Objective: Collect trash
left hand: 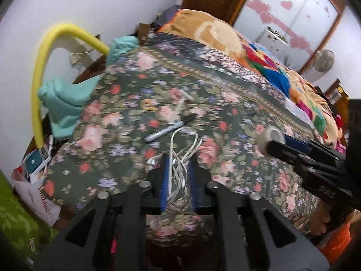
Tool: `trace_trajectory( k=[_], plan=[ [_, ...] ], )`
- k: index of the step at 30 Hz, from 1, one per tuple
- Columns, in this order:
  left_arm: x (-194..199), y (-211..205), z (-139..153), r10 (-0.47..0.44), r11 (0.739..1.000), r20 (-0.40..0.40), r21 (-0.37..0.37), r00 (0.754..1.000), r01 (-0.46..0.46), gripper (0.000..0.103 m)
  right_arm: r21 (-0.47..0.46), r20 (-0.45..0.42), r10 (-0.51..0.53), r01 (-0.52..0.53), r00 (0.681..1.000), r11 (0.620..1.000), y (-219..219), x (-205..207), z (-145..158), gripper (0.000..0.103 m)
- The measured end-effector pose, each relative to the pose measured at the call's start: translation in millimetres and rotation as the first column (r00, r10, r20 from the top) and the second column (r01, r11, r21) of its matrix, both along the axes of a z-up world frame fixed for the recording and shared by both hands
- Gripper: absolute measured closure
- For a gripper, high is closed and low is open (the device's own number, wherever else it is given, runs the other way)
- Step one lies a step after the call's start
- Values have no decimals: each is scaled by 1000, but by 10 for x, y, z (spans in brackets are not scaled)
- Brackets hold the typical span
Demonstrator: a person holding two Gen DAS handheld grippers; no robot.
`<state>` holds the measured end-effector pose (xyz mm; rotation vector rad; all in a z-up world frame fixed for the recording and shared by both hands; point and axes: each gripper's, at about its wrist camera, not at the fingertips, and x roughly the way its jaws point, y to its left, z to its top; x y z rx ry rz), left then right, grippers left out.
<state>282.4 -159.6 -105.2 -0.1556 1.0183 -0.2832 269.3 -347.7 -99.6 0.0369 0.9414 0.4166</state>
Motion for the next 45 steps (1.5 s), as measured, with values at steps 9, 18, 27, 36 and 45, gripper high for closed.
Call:
trace_trajectory(
  k=[9, 18, 27, 36, 45],
  plan=[
    [104, -107, -96, -13, 991, 26, 132, 1000, 9, 63, -11, -29, -50, 50, 998, 999, -282, 152, -135, 68],
    [279, -2, -557, 38, 996, -97, 81, 995, -30, 63, -2, -66, -56, 56, 996, 998, -374, 216, -327, 68],
    [523, -245, -1026, 22, 997, -183, 71, 983, -9, 64, -8, -107, -51, 50, 993, 999, -421, 268, -511, 68],
    [491, -324, -886, 12, 995, -102, 95, 995, -2, 83, -11, -113, -61, 60, 992, 998, -472, 252, -541, 68],
    [334, -428, 235, -19, 999, 145, 51, 989, 12, 83, 3, -85, -87, 87, 993, 996, -556, 177, -381, 68]
  ],
)
